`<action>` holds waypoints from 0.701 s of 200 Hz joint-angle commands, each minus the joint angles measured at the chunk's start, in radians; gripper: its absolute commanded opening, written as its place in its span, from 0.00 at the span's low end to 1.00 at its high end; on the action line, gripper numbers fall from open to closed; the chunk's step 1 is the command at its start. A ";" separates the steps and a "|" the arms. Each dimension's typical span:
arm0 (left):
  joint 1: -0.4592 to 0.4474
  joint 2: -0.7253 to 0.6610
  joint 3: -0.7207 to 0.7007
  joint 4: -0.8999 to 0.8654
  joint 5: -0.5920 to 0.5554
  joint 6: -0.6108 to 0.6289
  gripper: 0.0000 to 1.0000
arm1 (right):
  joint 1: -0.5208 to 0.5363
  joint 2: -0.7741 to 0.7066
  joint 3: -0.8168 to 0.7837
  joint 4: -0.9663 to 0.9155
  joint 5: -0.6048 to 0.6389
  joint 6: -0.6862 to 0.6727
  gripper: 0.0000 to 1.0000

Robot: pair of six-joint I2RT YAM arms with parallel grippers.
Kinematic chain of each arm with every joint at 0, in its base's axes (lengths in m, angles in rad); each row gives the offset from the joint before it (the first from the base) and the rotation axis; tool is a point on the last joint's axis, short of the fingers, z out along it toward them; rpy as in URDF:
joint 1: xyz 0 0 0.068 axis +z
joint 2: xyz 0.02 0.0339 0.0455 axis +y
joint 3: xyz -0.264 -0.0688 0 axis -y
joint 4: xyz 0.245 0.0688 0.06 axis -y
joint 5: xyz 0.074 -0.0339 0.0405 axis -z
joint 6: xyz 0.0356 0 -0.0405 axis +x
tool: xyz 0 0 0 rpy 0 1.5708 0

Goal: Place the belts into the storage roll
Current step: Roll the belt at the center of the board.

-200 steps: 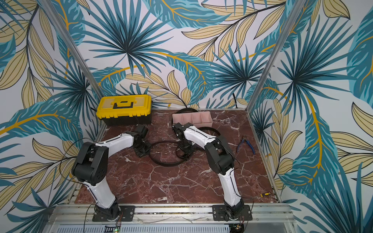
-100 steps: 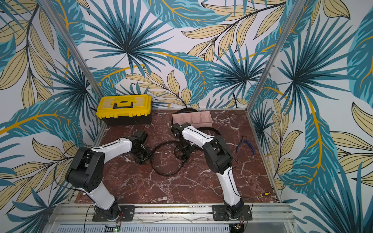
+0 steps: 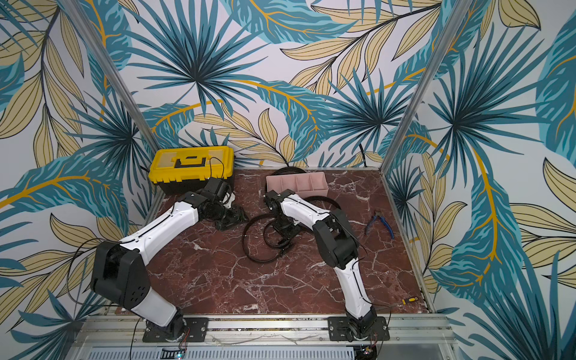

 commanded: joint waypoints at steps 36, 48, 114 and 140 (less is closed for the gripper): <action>-0.056 0.089 -0.079 0.171 0.146 -0.126 0.55 | 0.017 0.008 -0.076 0.095 -0.103 0.093 0.00; -0.062 0.103 -0.077 0.185 0.156 -0.157 0.54 | 0.018 -0.011 -0.108 0.133 -0.112 0.133 0.00; -0.076 0.084 -0.144 0.246 0.059 -0.347 0.46 | 0.063 -0.030 -0.157 0.349 -0.136 0.353 0.00; -0.069 0.085 -0.164 0.246 0.037 -0.488 0.46 | 0.067 -0.037 -0.183 0.395 -0.125 0.406 0.00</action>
